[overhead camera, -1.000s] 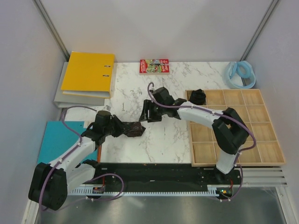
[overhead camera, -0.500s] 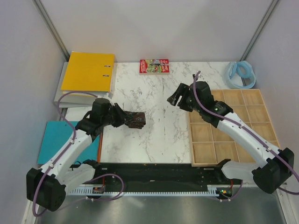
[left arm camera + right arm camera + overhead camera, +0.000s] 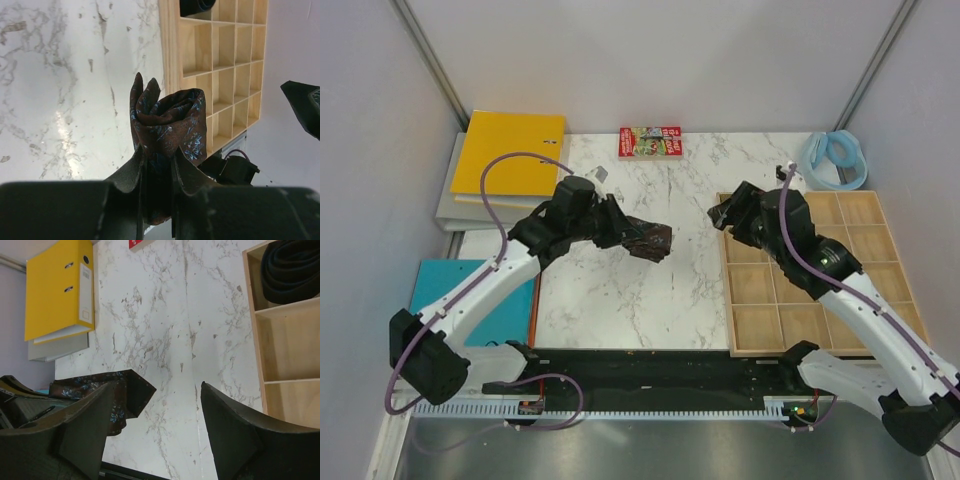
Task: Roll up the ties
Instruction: Place the tie in the storage box.
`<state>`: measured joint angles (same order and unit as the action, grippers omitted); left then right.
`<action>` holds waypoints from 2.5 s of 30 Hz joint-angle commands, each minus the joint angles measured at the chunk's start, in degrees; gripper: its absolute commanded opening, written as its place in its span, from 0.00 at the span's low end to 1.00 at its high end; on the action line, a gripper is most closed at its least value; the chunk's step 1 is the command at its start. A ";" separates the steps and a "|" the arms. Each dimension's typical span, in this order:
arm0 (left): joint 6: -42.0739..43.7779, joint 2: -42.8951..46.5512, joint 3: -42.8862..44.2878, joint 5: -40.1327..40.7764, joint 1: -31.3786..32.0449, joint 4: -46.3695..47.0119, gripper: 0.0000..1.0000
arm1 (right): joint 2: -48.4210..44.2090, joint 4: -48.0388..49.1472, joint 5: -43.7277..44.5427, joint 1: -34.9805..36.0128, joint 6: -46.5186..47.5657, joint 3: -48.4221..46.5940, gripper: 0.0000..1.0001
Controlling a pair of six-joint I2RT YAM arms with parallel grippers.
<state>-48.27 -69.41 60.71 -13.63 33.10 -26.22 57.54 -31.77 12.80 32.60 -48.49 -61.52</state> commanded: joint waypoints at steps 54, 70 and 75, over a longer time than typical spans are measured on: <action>-5.79 -66.38 54.52 8.08 17.78 2.58 0.02 | -19.92 -13.93 12.52 -0.34 -5.39 3.33 0.82; 1.34 -67.80 57.16 7.91 21.04 -1.12 0.39 | -18.43 -12.35 10.85 -0.26 -6.00 4.74 0.82; 2.74 -64.46 54.61 7.65 21.13 -1.03 0.71 | -17.81 -11.74 10.32 -0.26 -6.18 4.83 0.82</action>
<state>-49.47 -137.19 116.64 -6.17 53.28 -23.49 39.16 -45.41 23.81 32.40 -54.30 -57.01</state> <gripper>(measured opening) 0.651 0.819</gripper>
